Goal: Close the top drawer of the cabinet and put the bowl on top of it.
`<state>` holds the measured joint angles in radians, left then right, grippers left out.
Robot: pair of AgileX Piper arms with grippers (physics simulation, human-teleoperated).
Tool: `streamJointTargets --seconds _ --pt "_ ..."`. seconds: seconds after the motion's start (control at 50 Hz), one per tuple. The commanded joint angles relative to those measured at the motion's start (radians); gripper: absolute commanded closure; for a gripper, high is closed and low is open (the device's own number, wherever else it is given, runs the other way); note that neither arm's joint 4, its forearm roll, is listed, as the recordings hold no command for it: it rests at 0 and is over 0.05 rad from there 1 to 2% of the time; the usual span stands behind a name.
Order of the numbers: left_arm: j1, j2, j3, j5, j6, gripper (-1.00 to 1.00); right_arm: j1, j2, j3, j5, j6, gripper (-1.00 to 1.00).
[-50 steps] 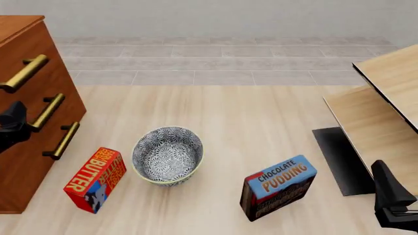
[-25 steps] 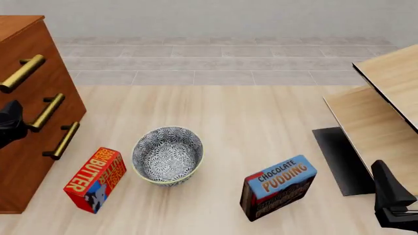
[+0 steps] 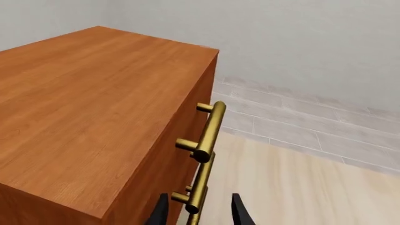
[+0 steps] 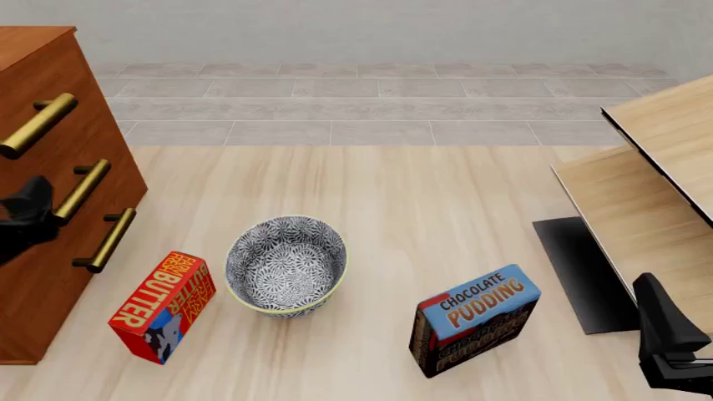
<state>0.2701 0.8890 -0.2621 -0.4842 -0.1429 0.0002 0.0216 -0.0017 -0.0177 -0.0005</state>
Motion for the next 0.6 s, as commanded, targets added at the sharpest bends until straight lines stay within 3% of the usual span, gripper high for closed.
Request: streamJointTargets --seconds 0.02,0.6 --pt "-0.064 -0.039 0.009 0.070 -0.018 -1.00 0.000 -0.006 0.000 0.005 0.000 -1.00" --pt "-0.335 -0.294 -0.028 0.382 0.007 -1.00 0.000 -0.006 0.000 0.006 0.000 -1.00"
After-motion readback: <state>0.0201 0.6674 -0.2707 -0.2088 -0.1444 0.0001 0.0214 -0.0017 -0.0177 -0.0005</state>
